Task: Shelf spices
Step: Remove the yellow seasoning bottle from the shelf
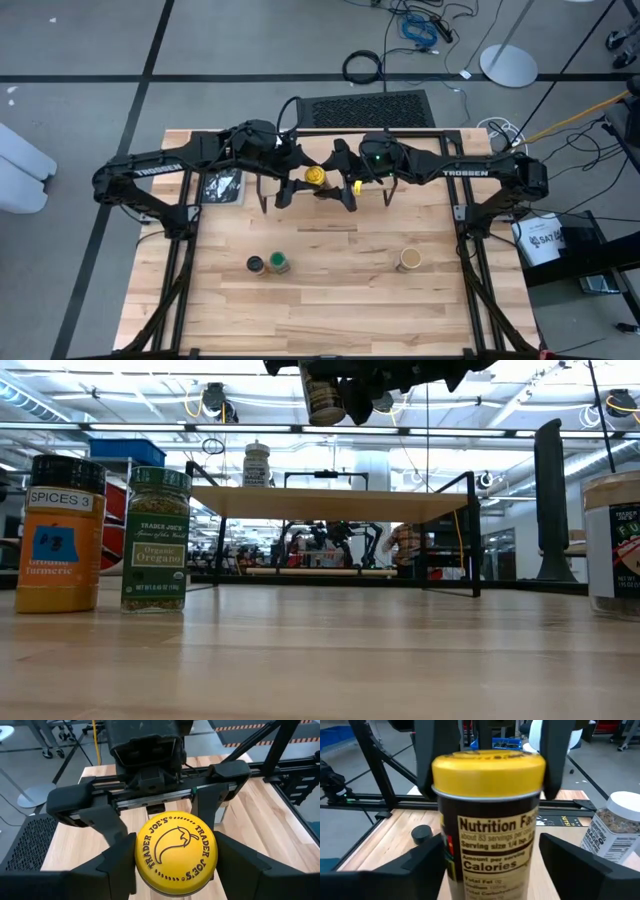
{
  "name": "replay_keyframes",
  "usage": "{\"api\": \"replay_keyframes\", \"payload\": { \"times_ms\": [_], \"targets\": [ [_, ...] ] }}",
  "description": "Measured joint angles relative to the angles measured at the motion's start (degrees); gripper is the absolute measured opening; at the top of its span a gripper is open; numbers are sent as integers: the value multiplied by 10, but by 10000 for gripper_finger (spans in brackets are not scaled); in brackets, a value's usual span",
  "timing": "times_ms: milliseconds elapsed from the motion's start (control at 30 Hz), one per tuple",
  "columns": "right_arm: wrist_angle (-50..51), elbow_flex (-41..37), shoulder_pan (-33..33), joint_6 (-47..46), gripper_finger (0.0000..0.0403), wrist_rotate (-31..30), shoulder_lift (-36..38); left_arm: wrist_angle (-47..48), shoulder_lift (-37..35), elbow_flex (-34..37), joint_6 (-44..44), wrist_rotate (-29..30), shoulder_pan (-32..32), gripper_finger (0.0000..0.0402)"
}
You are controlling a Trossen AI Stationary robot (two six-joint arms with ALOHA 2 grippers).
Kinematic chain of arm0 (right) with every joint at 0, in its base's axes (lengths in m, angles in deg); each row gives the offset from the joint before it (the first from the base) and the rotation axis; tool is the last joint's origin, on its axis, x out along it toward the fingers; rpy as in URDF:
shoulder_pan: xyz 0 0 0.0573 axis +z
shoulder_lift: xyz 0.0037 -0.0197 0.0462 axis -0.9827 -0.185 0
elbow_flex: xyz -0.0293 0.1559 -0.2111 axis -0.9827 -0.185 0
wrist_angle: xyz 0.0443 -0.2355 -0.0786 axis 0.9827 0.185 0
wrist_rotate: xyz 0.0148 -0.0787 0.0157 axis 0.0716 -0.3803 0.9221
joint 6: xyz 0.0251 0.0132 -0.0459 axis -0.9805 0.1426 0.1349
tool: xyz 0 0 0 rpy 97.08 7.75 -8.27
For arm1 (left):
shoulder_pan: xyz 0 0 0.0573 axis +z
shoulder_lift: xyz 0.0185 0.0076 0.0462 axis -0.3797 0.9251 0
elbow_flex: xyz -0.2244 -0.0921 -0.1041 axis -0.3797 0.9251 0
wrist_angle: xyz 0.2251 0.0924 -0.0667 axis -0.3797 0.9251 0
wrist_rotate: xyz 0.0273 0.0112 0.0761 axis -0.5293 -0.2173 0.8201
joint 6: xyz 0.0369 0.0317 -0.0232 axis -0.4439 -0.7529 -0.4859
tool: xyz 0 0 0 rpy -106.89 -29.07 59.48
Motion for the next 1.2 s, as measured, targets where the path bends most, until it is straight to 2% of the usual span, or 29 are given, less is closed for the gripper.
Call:
{"api": "replay_keyframes", "payload": {
  "times_ms": [367,767,867,1067,1200],
  "targets": [
    [-1,0,3,13,202,5,0,1,0,0,0,3,0,235],
    [-1,0,3,15,209,7,0,-1,0,0,6,11,0,238],
    [-2,0,3,10,205,9,0,-6,-1,0,15,13,0,257],
    [8,0,4,1,206,9,-1,-36,-15,0,15,22,-7,326],
    [18,0,4,-4,207,9,4,-42,-24,0,15,34,-8,352]
  ]
}}
